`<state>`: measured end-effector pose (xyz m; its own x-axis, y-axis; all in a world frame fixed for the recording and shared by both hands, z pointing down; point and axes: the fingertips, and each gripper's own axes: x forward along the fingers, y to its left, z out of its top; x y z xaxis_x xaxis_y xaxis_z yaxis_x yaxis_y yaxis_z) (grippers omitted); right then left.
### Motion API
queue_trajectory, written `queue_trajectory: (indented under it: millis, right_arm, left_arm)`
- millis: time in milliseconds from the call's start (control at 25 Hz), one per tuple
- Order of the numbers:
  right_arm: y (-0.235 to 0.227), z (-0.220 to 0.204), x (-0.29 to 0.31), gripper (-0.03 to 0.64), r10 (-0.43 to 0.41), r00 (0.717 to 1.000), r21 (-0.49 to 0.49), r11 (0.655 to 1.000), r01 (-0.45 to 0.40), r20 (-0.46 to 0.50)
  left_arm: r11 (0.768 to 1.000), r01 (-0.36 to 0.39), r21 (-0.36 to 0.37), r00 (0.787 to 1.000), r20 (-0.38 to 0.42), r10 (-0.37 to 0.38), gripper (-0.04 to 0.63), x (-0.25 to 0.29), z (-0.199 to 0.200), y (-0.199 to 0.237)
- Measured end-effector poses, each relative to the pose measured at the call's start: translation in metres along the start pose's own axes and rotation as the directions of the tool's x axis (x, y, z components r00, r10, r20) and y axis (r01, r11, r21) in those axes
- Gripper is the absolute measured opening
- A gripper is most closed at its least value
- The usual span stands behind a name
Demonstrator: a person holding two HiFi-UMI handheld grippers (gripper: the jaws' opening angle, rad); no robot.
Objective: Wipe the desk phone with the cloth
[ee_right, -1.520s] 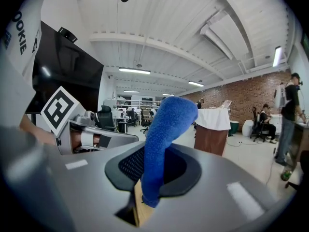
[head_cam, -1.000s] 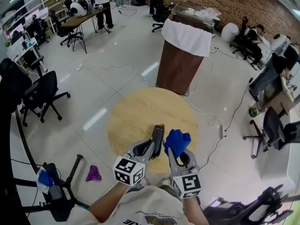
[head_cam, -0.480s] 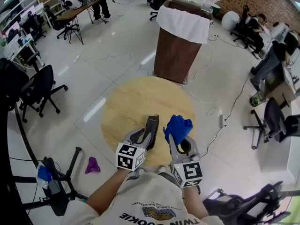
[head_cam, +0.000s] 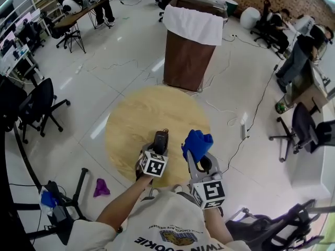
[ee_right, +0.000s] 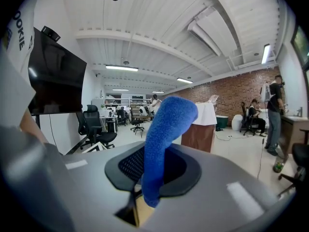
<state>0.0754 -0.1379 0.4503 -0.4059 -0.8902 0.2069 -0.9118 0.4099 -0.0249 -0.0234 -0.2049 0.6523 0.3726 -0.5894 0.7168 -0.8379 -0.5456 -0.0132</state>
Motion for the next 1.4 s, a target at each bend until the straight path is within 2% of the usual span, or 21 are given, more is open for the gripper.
queue_trajectory:
  millis: [320, 480, 680, 800, 1000, 1200, 1280, 1400]
  right_arm:
    - [-0.018, -0.006, -0.001, 0.061, -0.005, 1.0, 0.022, 1.0, 0.005, -0.009]
    - [-0.02, -0.006, 0.0, 0.061, 0.005, 1.0, 0.028, 1.0, -0.005, -0.011]
    - [-0.022, -0.009, 0.003, 0.061, 0.014, 1.0, 0.032, 0.999, -0.014, -0.018]
    - [-0.023, -0.013, 0.003, 0.061, 0.018, 0.999, 0.039, 0.999, -0.017, -0.028]
    - [-0.022, -0.015, 0.007, 0.061, 0.03, 0.999, 0.046, 0.999, -0.029, -0.029]
    - [-0.021, -0.012, 0.009, 0.061, 0.039, 0.999, 0.037, 0.999, -0.038, -0.023]
    - [-0.021, -0.01, 0.01, 0.061, 0.042, 0.999, 0.034, 0.999, -0.041, -0.02]
    - [-0.019, -0.007, 0.011, 0.061, 0.05, 0.999, 0.028, 0.998, -0.05, -0.016]
  left_arm:
    - [0.998, -0.059, 0.033, 0.988, -0.143, 0.063, 0.291, 0.027, -0.018, 0.003]
    - [0.995, -0.089, 0.038, 0.978, -0.184, 0.095, 0.296, 0.033, -0.022, 0.006]
    - [0.995, -0.104, 0.004, 0.972, -0.212, 0.102, 0.304, 0.041, -0.025, 0.009]
    - [0.996, -0.081, -0.03, 0.975, -0.212, 0.072, 0.302, 0.046, -0.027, 0.007]
    - [0.999, -0.031, -0.041, 0.98, -0.198, 0.022, 0.276, 0.048, -0.026, 0.005]
    - [0.993, 0.043, -0.11, 0.981, -0.183, -0.063, 0.27, 0.048, -0.029, 0.005]
    - [0.984, 0.087, -0.158, 0.982, -0.152, -0.112, 0.268, 0.044, -0.026, 0.002]
    - [0.964, 0.146, -0.222, 0.985, -0.058, -0.163, 0.267, 0.03, -0.01, 0.001]
